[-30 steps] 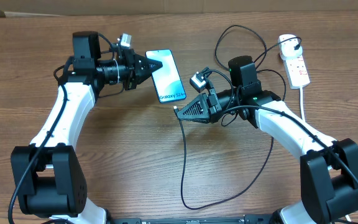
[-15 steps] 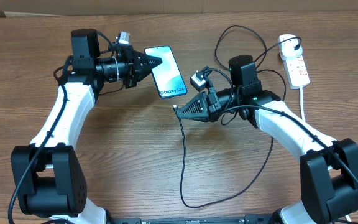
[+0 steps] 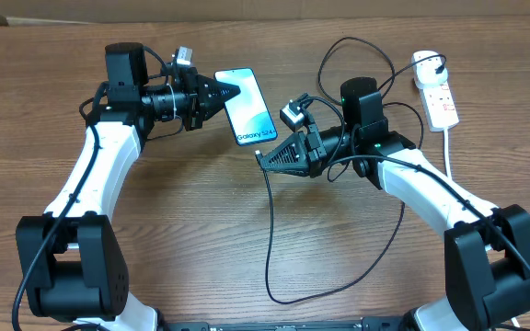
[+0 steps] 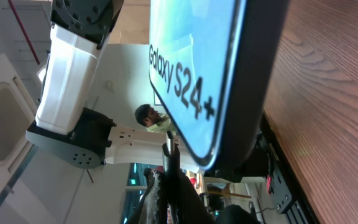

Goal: Plug charger to phone and switch on socket
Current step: 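Align the plug with the phone's bottom port using the right gripper, then push the plug into the phone's port, pressing the phone toward the right gripper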

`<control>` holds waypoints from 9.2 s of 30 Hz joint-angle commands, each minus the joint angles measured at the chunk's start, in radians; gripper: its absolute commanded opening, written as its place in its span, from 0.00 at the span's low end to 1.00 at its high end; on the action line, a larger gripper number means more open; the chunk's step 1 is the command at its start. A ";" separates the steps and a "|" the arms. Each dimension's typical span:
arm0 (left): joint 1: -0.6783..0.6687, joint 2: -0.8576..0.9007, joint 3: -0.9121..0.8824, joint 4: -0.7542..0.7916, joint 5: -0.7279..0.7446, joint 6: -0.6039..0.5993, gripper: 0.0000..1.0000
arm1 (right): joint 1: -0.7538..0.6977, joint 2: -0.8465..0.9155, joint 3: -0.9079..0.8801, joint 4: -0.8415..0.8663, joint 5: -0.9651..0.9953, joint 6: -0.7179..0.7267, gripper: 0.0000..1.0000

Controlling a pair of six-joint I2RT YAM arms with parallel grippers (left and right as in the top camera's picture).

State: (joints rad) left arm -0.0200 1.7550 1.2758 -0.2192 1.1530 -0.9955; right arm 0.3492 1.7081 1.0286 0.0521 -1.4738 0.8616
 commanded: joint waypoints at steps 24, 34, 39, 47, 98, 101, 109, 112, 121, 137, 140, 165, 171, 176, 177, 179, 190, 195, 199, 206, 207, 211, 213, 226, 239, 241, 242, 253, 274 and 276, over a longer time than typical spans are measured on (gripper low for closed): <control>-0.006 -0.003 0.010 0.007 0.090 0.012 0.04 | 0.002 -0.025 0.019 0.097 0.007 0.082 0.04; -0.003 -0.003 0.010 0.007 0.097 0.012 0.04 | 0.002 -0.025 0.019 0.096 0.008 0.086 0.04; 0.019 -0.003 0.010 0.006 0.110 0.012 0.04 | -0.016 -0.025 0.019 0.097 0.007 0.097 0.04; 0.021 -0.003 0.010 0.007 0.122 0.013 0.04 | -0.024 -0.025 0.019 0.097 0.007 0.097 0.04; 0.000 -0.003 0.010 0.007 0.093 0.003 0.04 | -0.006 -0.025 0.019 0.097 0.023 0.119 0.04; 0.000 -0.003 0.010 0.007 0.093 0.003 0.04 | -0.006 -0.025 0.019 0.097 0.023 0.119 0.04; 0.000 -0.003 0.010 0.006 0.095 0.004 0.04 | -0.006 -0.025 0.019 0.100 0.034 0.119 0.04; 0.000 -0.003 0.010 0.007 0.097 0.004 0.04 | -0.006 -0.025 0.019 0.101 0.034 0.119 0.04; -0.001 -0.003 0.010 0.006 0.097 0.004 0.04 | -0.006 -0.025 0.019 0.163 0.029 0.161 0.04; 0.001 -0.003 0.010 0.006 0.101 -0.001 0.04 | -0.006 -0.025 0.018 0.141 0.014 0.144 0.04; 0.001 -0.003 0.010 0.007 0.102 -0.009 0.04 | -0.006 -0.025 0.018 0.137 0.014 0.144 0.04; 0.001 -0.003 0.010 0.007 0.116 -0.038 0.04 | -0.006 -0.025 0.018 0.126 0.015 0.144 0.04; 0.001 -0.003 0.010 0.007 0.123 -0.038 0.04 | -0.006 -0.025 0.018 0.126 0.022 0.144 0.04; 0.001 -0.003 0.010 0.007 0.123 -0.037 0.04 | -0.006 -0.025 0.018 0.126 0.023 0.144 0.04; 0.001 -0.003 0.010 0.007 0.123 -0.037 0.04 | -0.006 -0.025 0.018 0.126 0.023 0.144 0.04; 0.001 -0.003 0.010 0.007 0.123 -0.037 0.04 | -0.006 -0.025 0.018 0.126 0.023 0.144 0.04; 0.001 -0.003 0.010 0.006 0.130 -0.029 0.05 | -0.008 -0.025 0.018 0.126 0.034 0.144 0.04; 0.001 -0.003 0.010 0.006 0.137 -0.029 0.04 | -0.008 -0.025 0.018 0.126 0.039 0.144 0.04; 0.001 -0.003 0.010 0.006 0.149 -0.027 0.04 | -0.008 -0.025 0.018 0.126 0.045 0.144 0.04; -0.007 -0.003 0.010 -0.002 0.147 -0.014 0.04 | -0.008 -0.025 0.018 0.126 0.050 0.145 0.04; -0.008 -0.003 0.010 -0.006 0.147 -0.008 0.04 | -0.008 -0.025 0.018 0.126 0.052 0.148 0.04; -0.010 -0.003 0.010 -0.047 0.144 0.052 0.04 | -0.008 -0.025 0.018 0.127 0.053 0.160 0.04; -0.011 -0.003 0.009 -0.069 0.143 0.064 0.04 | -0.008 -0.025 0.018 0.127 0.053 0.160 0.04; -0.024 -0.003 0.009 -0.076 0.149 0.076 0.04 | -0.008 -0.025 0.018 0.126 0.057 0.164 0.04; -0.039 -0.003 0.009 -0.068 0.187 0.083 0.04 | -0.008 -0.025 0.018 0.126 0.048 0.160 0.04; -0.039 -0.003 0.010 -0.068 0.187 0.083 0.04 | -0.008 -0.025 0.018 0.126 0.048 0.160 0.04; -0.039 -0.003 0.009 -0.068 0.187 0.083 0.04 | -0.008 -0.025 0.018 0.126 0.048 0.160 0.04; -0.039 -0.003 0.009 -0.068 0.200 0.083 0.04 | -0.008 -0.025 0.018 0.127 0.048 0.159 0.04; -0.039 -0.003 0.009 -0.068 0.180 0.083 0.04 | -0.008 -0.025 0.018 0.144 0.041 0.164 0.45; -0.038 -0.003 0.009 -0.068 0.174 0.083 0.04 | -0.008 -0.025 0.018 0.144 0.041 0.164 0.52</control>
State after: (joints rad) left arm -0.0570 1.7554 1.2758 -0.2901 1.2808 -0.9318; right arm 0.3416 1.7073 1.0294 0.1917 -1.4467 1.0271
